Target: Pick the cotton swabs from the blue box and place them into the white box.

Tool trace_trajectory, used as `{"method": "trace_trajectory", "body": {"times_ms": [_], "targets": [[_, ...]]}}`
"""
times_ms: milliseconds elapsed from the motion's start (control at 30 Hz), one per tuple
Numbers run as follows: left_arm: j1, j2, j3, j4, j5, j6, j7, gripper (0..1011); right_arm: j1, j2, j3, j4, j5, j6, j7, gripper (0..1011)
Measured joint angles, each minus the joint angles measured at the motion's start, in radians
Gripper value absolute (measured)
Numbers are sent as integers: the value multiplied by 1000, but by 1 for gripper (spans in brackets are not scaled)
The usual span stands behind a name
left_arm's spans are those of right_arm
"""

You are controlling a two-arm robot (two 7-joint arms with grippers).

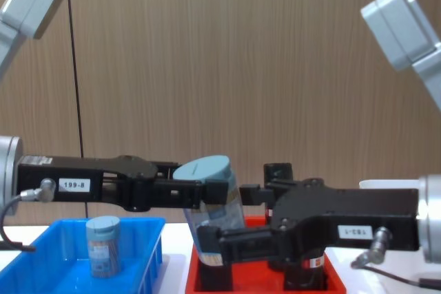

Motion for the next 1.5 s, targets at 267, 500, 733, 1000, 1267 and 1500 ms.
{"method": "trace_trajectory", "body": {"times_ms": [267,500,733,1000,1267,1500], "targets": [[0,0,0,0,0,0,0,664,17,-18,-15,20,-7,-13,0,1001],[0,0,0,0,0,0,0,664,32,-34,-26,40,-13,-27,-6,1001],[0,0,0,0,0,0,0,664,48,-51,-39,68,-22,-41,-10,1001],[0,0,0,0,0,0,0,665,60,-63,-51,93,-33,-56,-14,1001],[0,0,0,0,0,0,0,665,67,-69,-60,112,-43,-74,-22,1001],[0,0,0,0,0,0,0,665,70,-68,-63,121,-44,-88,-30,972]]}}
